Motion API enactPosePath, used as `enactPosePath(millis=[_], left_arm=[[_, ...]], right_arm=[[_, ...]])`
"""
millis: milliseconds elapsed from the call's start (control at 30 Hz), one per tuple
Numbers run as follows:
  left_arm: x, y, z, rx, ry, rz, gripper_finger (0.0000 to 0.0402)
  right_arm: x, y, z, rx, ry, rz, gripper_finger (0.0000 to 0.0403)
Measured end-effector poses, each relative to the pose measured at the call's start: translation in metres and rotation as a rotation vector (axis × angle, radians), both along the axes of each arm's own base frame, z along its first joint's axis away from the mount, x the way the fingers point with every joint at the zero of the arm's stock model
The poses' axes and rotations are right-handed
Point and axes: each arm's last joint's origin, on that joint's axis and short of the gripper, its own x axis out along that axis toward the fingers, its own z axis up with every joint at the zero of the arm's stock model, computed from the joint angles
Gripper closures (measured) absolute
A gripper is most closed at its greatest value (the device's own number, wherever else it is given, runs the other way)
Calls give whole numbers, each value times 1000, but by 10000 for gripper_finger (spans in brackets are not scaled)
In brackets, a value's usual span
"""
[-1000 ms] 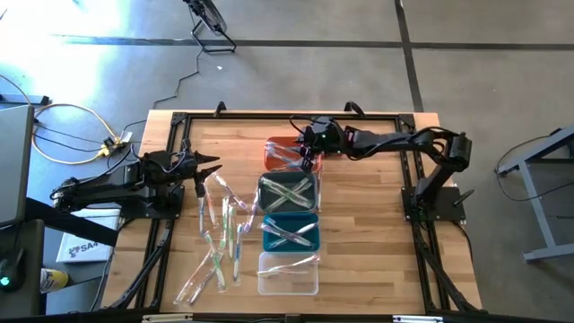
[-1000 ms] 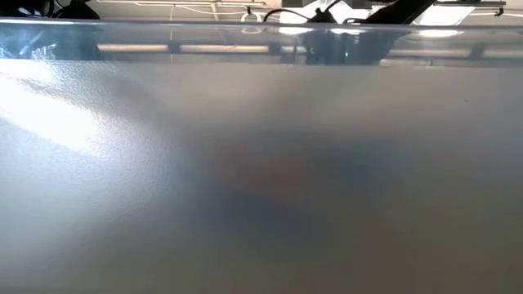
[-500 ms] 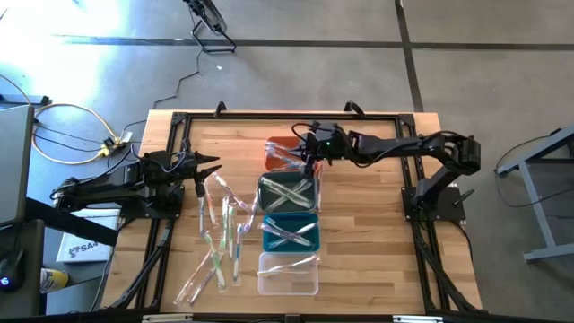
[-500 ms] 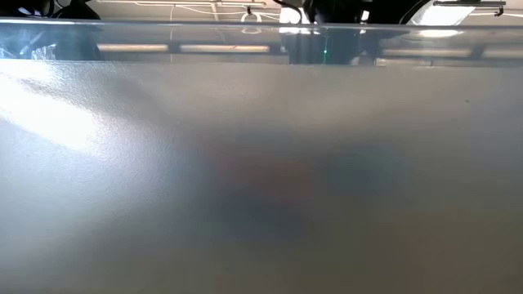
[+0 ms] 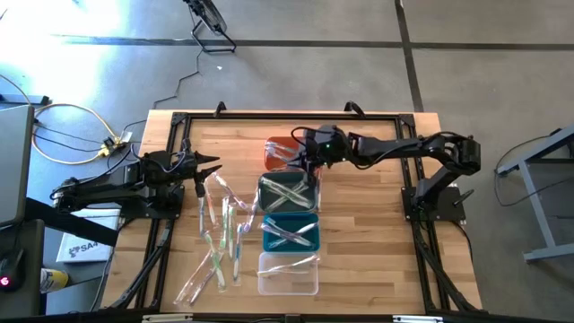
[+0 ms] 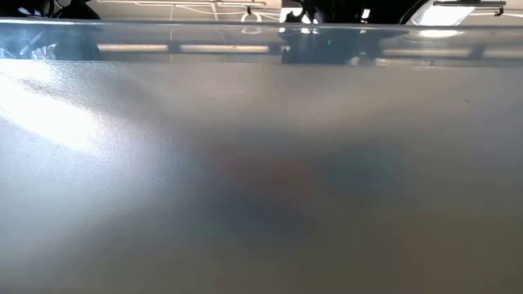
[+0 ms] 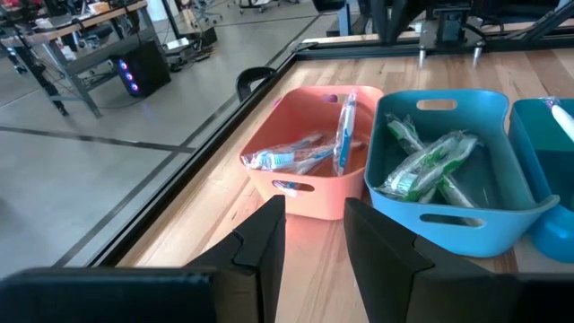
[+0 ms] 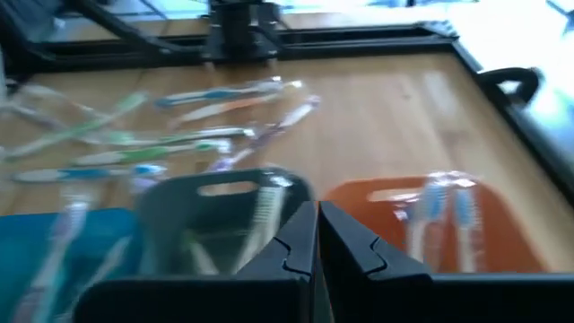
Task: Pick & Place Toothbrushes
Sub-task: Put the purple toothbrush into the blue bin
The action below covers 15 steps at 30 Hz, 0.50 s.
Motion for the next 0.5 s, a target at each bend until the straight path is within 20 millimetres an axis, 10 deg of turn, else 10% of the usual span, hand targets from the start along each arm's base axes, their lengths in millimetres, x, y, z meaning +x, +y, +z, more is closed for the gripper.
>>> enactPosePath(millis=[500], left_arm=[[-1, 0, -4, -51, 27, 10, 289]], right_arm=[[-26, 12, 9, 130, -14, 19, 399]])
